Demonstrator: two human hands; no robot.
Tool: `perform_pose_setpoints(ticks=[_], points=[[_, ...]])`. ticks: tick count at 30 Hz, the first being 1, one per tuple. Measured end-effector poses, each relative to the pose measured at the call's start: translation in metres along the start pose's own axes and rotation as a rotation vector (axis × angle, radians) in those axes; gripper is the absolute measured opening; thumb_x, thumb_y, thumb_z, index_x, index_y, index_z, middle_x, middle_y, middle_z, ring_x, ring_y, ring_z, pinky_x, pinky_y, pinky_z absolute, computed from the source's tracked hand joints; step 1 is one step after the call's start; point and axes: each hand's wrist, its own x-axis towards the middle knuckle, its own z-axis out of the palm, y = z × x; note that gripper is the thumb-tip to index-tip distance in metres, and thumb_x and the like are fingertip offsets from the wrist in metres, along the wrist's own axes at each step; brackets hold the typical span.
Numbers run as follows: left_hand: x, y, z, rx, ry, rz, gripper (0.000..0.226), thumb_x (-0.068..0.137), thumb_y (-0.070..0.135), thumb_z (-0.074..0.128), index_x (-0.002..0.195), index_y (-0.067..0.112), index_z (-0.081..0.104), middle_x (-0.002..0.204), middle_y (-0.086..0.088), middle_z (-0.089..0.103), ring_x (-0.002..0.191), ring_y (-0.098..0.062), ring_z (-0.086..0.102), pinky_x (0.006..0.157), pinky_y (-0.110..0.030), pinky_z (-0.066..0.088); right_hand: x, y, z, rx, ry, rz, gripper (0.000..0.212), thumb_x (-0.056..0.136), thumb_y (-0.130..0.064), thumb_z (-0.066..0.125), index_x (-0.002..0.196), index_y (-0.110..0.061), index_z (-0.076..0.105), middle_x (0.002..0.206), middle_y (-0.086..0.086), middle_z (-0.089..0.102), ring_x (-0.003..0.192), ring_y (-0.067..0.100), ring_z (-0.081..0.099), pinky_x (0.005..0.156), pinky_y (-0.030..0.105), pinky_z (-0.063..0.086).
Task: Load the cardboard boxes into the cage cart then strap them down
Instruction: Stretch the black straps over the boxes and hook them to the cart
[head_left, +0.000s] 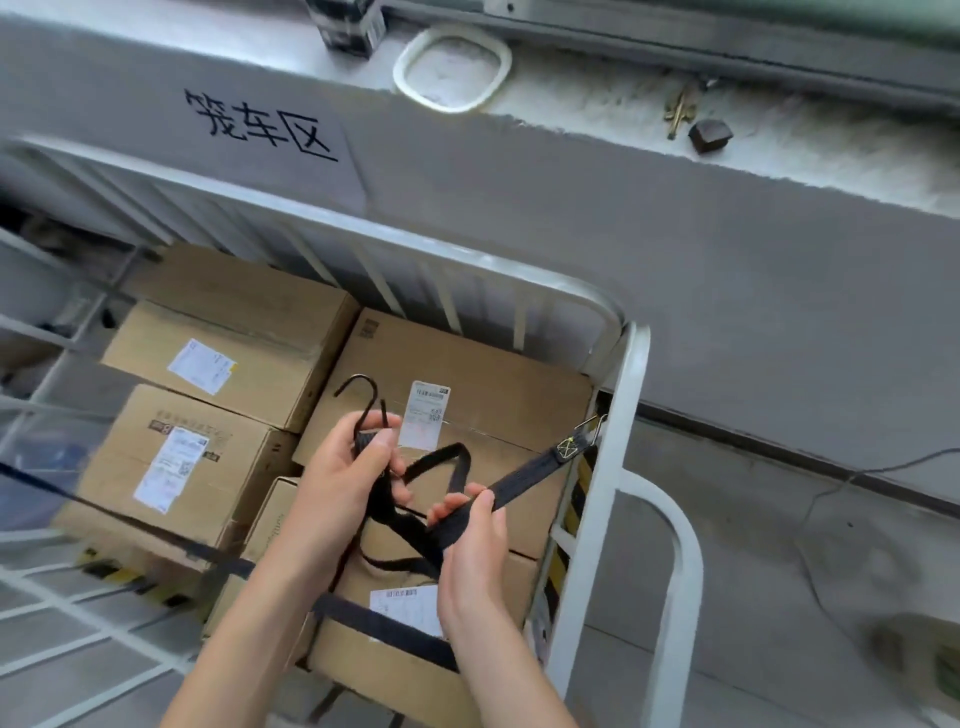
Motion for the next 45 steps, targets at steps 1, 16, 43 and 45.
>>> perform_pose_setpoints(ticks=[1,16,43,45], points=[[-0.008,0.011,-0.008,0.006,0.014,0.033,0.013,0.103,0.015,0.05,0.111,0.017,0.06,0.072,-0.004,0.057,0.058,-0.02,0.056,0.062,-0.035,0.055,-0.015,0.01,-0.002,-0.017,-0.034,0.011,0.023,0.106,-0.029,0.039,0.102,-0.014,0.056,0.07,0.001,0.062,0.061,0.013,0.059,0.066,0.031,0.051],[-0.223,0.082,-0.127,-0.118,0.126,0.45,0.013,0.104,0.011,0.049,0.109,0.013,0.06,0.071,-0.002,0.056,0.059,-0.018,0.054,0.064,-0.036,0.057,-0.215,0.098,-0.033,-0.109,-0.284,-0.041,0.019,0.107,-0.02,0.039,0.101,-0.009,0.053,0.068,0.005,0.069,0.06,0.016,0.062,0.062,0.029,0.053],[-0.355,0.062,-0.354,-0.166,0.074,0.615,0.016,0.1,0.022,0.053,0.113,0.018,0.062,0.076,-0.002,0.057,0.062,-0.022,0.059,0.072,-0.045,0.06,-0.307,0.217,0.009,0.15,-0.273,-0.045,0.014,0.107,-0.015,0.038,0.103,-0.007,0.048,0.089,0.019,0.062,0.072,0.026,0.06,0.073,0.037,0.055],[-0.336,0.067,-0.369,-0.164,0.034,0.612,0.019,0.098,0.024,0.054,0.113,0.018,0.063,0.077,-0.003,0.057,0.062,-0.022,0.059,0.068,-0.041,0.06,-0.301,0.227,0.027,0.177,-0.277,-0.028,0.014,0.108,-0.016,0.038,0.104,-0.007,0.048,0.089,0.019,0.063,0.069,0.026,0.06,0.068,0.036,0.055]])
